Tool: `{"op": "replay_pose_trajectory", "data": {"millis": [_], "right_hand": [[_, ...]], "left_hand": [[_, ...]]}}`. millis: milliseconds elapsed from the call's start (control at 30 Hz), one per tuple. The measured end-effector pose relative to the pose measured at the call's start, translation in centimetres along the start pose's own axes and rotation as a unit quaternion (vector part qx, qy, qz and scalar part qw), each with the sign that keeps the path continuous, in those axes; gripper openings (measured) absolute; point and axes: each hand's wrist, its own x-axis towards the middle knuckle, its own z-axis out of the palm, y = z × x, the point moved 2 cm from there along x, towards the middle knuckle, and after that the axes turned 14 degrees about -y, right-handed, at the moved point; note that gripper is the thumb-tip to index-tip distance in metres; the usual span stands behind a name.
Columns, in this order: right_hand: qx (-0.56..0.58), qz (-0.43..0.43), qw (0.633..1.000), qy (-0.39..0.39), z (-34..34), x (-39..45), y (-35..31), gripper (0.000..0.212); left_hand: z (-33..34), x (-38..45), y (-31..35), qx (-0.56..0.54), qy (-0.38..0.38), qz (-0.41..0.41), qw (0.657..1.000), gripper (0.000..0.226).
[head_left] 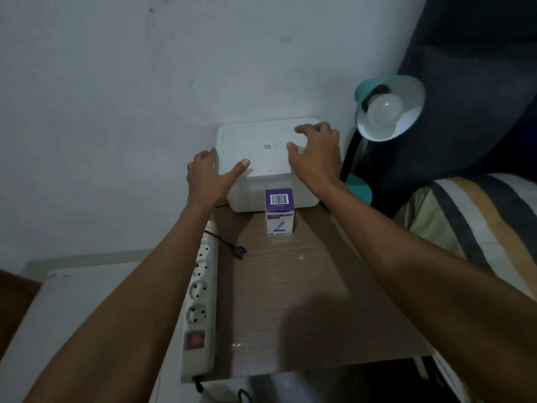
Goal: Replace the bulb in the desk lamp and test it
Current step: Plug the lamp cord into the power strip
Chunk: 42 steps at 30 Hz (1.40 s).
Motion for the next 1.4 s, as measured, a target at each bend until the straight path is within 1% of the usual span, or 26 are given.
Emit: {"op": "replay_pose_trajectory", "data": {"millis": [67,167,267,367,400,467,533,600,633,667,700,767,800,833,900,1000,1100,1133,1233,1400], "right_hand": [[0.013,-0.051,0.999,-0.008,0.8,-1.4,-2.1,0.032],[0.041,-0.084,0.994,-0.061,2.9,-3.9,-4.8,0.026],[0.037,-0.078,0.985,-0.146,6.2,-6.7,-6.7,0.024],[-0.011,-0.052,0.967,-0.25,9.7,-9.2,-7.3,0.024],[-0.028,-0.046,0.96,-0.273,10.8,-10.0,-7.3,0.024],[-0.053,-0.039,0.953,-0.296,12.6,-11.4,-7.1,0.02],[-0.074,-0.034,0.95,-0.302,14.0,-12.5,-6.8,0.012],[-0.087,-0.036,0.951,-0.294,15.1,-13.3,-6.5,0.014],[-0.093,-0.037,0.953,-0.286,15.5,-13.5,-6.3,0.015],[-0.099,-0.034,0.954,-0.28,15.7,-13.6,-6.1,0.015],[-0.106,-0.031,0.954,-0.278,15.9,-13.6,-5.9,0.014],[-0.114,-0.025,0.95,-0.289,16.3,-13.7,-5.4,0.013],[-0.115,-0.023,0.949,-0.293,16.4,-13.7,-5.3,0.013],[-0.115,-0.022,0.949,-0.291,16.4,-13.7,-5.2,0.013],[-0.112,-0.012,0.953,-0.28,16.3,-13.7,-5.3,0.013],[-0.078,-0.003,0.968,-0.238,15.7,-13.4,-6.1,0.01],[0.038,-0.014,0.983,-0.178,14.9,-13.1,-7.7,0.003],[0.084,-0.011,0.982,-0.167,14.6,-13.0,-8.3,0.005],[0.164,-0.005,0.971,-0.171,14.6,-12.7,-9.8,0.009],[0.157,-0.002,0.967,-0.202,16.3,-13.1,-9.8,0.011]], "left_hand": [[-0.3,-1.7,-1.8,-0.007,0.002,-0.01,1.0,0.108],[-1.0,-4.5,-5.1,0.009,0.003,-0.026,1.0,0.112],[-1.4,-7.5,-8.3,0.028,-0.016,-0.055,0.998,0.117],[-0.9,-10.7,-11.1,0.013,-0.057,-0.069,0.996,0.126],[-0.6,-11.7,-11.8,0.0,-0.067,-0.073,0.995,0.126],[0.3,-13.4,-13.0,-0.029,-0.086,-0.078,0.993,0.125],[1.0,-15.0,-13.7,-0.053,-0.109,-0.065,0.991,0.119],[1.5,-16.3,-14.5,-0.057,-0.131,-0.038,0.989,0.098],[1.7,-16.8,-14.8,-0.053,-0.143,-0.027,0.988,0.091],[1.7,-17.2,-15.0,-0.048,-0.156,-0.02,0.986,0.091],[1.6,-17.6,-15.2,-0.043,-0.171,-0.018,0.984,0.095],[1.3,-17.7,-15.4,-0.019,-0.194,-0.016,0.981,0.122],[1.2,-17.5,-15.7,0.003,-0.204,-0.011,0.979,0.13],[1.2,-17.3,-15.9,0.02,-0.21,-0.005,0.978,0.132],[1.1,-17.1,-16.3,0.033,-0.209,0.013,0.977,0.128],[1.1,-17.3,-16.2,0.04,-0.205,0.029,0.978,0.126],[1.2,-17.5,-15.9,0.042,-0.204,0.034,0.977,0.127],[1.2,-17.5,-15.8,0.045,-0.202,0.034,0.978,0.128],[1.2,-17.4,-16.0,0.049,-0.201,0.032,0.978,0.128],[1.4,-17.2,-16.4,0.045,-0.205,0.029,0.977,0.131]]}}
